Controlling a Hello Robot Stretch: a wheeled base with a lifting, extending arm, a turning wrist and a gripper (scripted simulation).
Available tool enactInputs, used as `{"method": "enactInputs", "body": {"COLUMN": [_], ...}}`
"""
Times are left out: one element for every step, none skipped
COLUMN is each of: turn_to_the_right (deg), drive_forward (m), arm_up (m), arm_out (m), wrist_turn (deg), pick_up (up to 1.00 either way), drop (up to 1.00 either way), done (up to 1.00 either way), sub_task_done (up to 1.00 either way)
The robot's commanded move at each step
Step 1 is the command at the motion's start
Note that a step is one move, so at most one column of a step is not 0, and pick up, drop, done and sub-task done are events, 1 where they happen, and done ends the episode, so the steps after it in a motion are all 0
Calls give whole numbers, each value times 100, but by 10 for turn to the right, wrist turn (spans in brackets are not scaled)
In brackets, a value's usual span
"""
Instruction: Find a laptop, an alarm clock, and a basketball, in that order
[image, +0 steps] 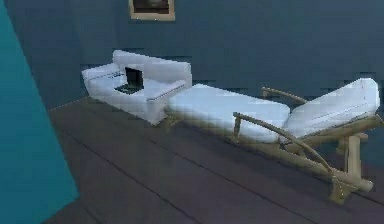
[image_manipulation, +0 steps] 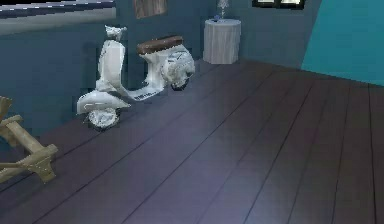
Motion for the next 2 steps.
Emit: {"method": "enactInputs", "body": {"turn_to_the_right": [-120, 0], "drive_forward": [0, 100], "arm_up": [0, 0], "arm_out": [0, 0], "wrist_turn": [0, 0], "pick_up": [0, 0], "drop": [0, 0], "done": [0, 0], "sub_task_done": [0, 0]}}
